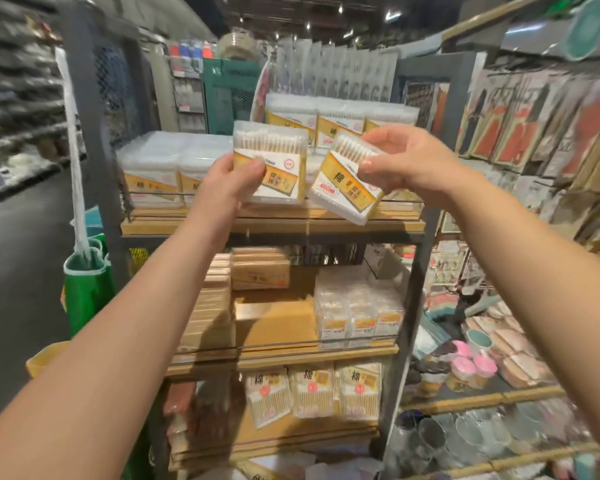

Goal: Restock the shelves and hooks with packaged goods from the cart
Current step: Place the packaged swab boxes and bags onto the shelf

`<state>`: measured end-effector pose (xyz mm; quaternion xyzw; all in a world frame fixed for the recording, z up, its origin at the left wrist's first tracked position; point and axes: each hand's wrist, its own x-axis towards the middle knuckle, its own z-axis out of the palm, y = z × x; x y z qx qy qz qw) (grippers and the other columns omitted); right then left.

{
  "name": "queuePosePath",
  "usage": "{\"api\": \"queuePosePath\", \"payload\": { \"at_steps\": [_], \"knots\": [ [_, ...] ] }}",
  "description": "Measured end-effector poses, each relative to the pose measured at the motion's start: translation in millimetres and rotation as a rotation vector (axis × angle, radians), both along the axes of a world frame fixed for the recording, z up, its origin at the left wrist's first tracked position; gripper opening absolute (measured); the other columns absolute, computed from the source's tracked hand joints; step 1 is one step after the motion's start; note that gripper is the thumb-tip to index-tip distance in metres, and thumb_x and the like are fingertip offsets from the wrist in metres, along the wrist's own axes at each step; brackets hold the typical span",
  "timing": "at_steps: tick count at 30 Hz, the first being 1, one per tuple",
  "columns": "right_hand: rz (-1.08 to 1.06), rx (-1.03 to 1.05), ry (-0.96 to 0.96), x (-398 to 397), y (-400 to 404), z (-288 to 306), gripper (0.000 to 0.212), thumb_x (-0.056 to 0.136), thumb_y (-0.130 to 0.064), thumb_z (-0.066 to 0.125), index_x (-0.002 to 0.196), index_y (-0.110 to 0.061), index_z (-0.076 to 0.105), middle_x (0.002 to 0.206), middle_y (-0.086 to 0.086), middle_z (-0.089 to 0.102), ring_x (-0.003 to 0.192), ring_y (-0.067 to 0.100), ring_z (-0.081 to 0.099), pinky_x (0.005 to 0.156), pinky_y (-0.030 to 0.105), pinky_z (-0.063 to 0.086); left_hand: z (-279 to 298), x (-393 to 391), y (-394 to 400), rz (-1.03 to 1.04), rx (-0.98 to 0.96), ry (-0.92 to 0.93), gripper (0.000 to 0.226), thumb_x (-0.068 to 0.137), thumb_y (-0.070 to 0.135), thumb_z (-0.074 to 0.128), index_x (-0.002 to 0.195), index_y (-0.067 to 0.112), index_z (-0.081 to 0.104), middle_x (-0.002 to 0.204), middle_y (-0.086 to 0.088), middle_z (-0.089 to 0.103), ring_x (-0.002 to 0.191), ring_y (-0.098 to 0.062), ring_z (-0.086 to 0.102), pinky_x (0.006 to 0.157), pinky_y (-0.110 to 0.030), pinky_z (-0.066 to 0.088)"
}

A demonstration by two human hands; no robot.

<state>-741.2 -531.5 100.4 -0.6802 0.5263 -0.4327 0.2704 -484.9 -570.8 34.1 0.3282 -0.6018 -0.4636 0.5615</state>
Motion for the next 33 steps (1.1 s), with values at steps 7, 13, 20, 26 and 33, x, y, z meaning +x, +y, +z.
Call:
{"api": "queuePosePath", "payload": {
  "at_steps": [7,13,20,26,33],
  "knots": [
    [-0.110,-0.146,0.280,-18.5,-49.6,52.6,0.055,0.080,-0.022,0.078,0.129,-0.019,0.054,0.127,-0.004,0.060,0.115,0.015,0.059,0.102,0.042,0.049,55.1,-7.7,-41.3,0.042,-0.085,-0.198,0.073,0.064,0.034,0.081,0.127,0.012,0.053,0.120,-0.006,0.068,0.107,-0.020,0.068,0.095,-0.045,0.054],
    [-0.056,-0.140,0.574,-13.7,-85.7,62.4,0.062,0.081,-0.034,0.076,0.136,-0.021,0.051,0.132,-0.005,0.056,0.117,0.013,0.053,0.097,0.029,0.042,63.2,-20.9,-68.8,0.118,-0.060,-0.366,0.051,0.080,0.037,0.075,0.120,0.010,0.059,0.104,0.002,0.072,0.092,-0.012,0.070,0.091,-0.035,0.052],
    [-0.112,-0.315,0.779,-33.3,-103.5,51.8,0.058,0.084,-0.048,0.068,0.137,-0.028,0.054,0.147,-0.004,0.046,0.139,0.020,0.031,0.111,0.040,0.023,55.5,-32.7,-81.2,0.266,-0.110,-0.578,0.034,0.088,0.043,0.067,0.117,0.027,0.066,0.112,0.010,0.069,0.101,-0.009,0.063,0.084,-0.028,0.048],
    [-0.260,-0.280,0.923,-45.5,-119.6,39.9,0.078,0.085,-0.069,0.052,0.150,-0.030,0.033,0.153,0.003,0.040,0.142,0.031,0.030,0.115,0.057,0.019,53.1,-48.4,-82.4,0.303,-0.066,-0.683,0.072,0.073,0.073,0.053,0.132,0.032,0.052,0.127,0.011,0.063,0.117,-0.017,0.058,0.102,-0.043,0.045],
    [-0.197,-0.299,0.884,-45.2,-114.7,42.7,0.061,0.091,-0.058,0.054,0.141,-0.023,0.047,0.138,0.003,0.055,0.124,0.026,0.051,0.105,0.047,0.036,55.9,-60.3,-84.6,0.369,0.014,-0.753,0.091,0.059,0.082,0.038,0.133,0.030,0.050,0.131,0.006,0.061,0.123,-0.024,0.054,0.105,-0.052,0.040]
  ]
}}
